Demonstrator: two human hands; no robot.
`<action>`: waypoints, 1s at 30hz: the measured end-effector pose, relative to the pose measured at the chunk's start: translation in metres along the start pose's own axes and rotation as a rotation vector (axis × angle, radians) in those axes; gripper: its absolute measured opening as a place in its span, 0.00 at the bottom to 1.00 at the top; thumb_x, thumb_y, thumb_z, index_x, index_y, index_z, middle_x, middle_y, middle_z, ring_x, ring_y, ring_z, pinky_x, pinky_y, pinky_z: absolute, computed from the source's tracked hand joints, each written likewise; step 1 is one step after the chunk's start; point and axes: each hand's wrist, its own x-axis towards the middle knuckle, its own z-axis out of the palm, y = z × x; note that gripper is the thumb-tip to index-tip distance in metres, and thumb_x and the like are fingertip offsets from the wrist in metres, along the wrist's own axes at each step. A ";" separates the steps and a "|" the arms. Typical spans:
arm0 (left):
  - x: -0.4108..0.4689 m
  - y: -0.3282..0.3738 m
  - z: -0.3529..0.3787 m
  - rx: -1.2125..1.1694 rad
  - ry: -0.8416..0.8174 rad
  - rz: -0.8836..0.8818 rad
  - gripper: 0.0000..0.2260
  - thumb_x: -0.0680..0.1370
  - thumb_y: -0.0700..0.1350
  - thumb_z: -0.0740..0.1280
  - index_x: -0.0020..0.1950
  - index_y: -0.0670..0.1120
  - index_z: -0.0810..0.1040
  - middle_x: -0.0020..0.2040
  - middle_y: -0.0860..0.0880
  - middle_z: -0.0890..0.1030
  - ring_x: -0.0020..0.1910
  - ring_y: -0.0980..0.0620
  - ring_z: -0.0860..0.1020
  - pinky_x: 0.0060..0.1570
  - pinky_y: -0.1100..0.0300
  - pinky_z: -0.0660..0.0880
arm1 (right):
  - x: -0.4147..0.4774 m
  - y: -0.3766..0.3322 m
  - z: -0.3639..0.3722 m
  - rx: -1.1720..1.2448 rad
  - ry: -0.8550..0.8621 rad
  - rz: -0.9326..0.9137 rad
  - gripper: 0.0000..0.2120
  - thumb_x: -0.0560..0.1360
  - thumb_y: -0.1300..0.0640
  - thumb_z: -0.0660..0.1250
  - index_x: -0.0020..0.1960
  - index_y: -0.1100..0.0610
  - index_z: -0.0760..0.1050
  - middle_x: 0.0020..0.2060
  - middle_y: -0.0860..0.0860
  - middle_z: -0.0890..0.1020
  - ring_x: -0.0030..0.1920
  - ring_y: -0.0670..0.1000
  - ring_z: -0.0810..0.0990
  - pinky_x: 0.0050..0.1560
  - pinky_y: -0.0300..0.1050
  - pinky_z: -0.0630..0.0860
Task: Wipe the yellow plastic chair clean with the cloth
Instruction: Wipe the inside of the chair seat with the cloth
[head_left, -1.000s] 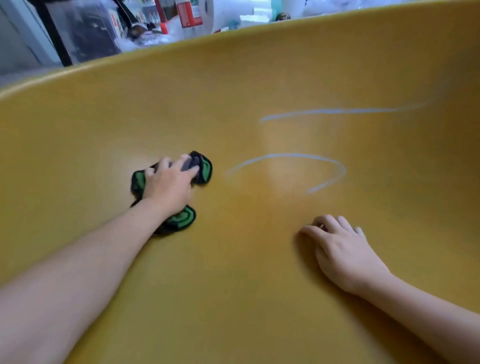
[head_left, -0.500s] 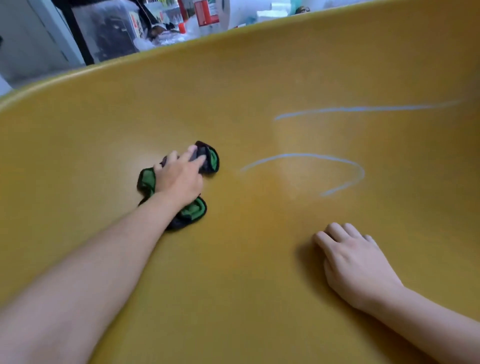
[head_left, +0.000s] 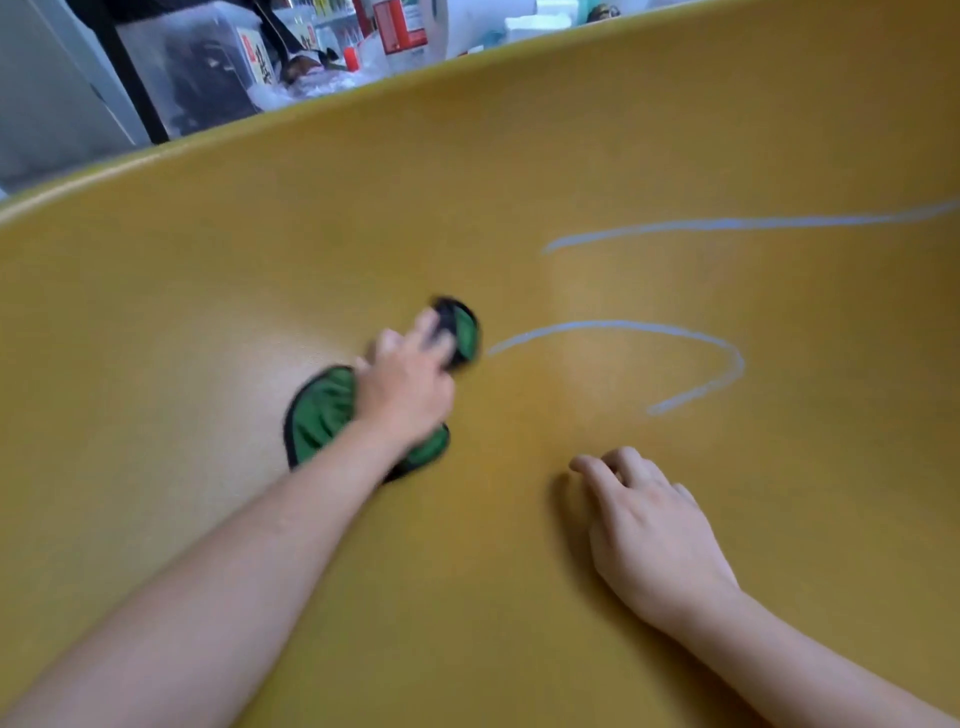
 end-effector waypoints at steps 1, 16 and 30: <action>-0.021 0.025 0.006 -0.039 -0.067 0.164 0.20 0.76 0.49 0.58 0.69 0.58 0.66 0.77 0.59 0.55 0.63 0.45 0.66 0.55 0.46 0.68 | 0.000 0.000 -0.001 0.009 0.011 0.007 0.25 0.75 0.58 0.52 0.71 0.46 0.59 0.60 0.49 0.68 0.60 0.53 0.71 0.52 0.47 0.69; -0.084 0.066 0.005 -0.223 -0.320 0.305 0.26 0.74 0.50 0.59 0.72 0.58 0.61 0.77 0.58 0.52 0.69 0.45 0.59 0.62 0.43 0.65 | 0.003 -0.001 -0.003 0.094 -0.007 0.066 0.25 0.74 0.47 0.48 0.69 0.47 0.68 0.62 0.46 0.74 0.56 0.54 0.72 0.55 0.51 0.74; -0.106 -0.151 -0.122 0.319 -0.430 -0.018 0.19 0.77 0.47 0.60 0.67 0.55 0.72 0.74 0.49 0.63 0.72 0.46 0.60 0.66 0.52 0.64 | 0.035 -0.221 0.031 0.319 -0.181 -0.257 0.35 0.76 0.41 0.61 0.77 0.50 0.51 0.79 0.51 0.44 0.78 0.56 0.45 0.74 0.54 0.57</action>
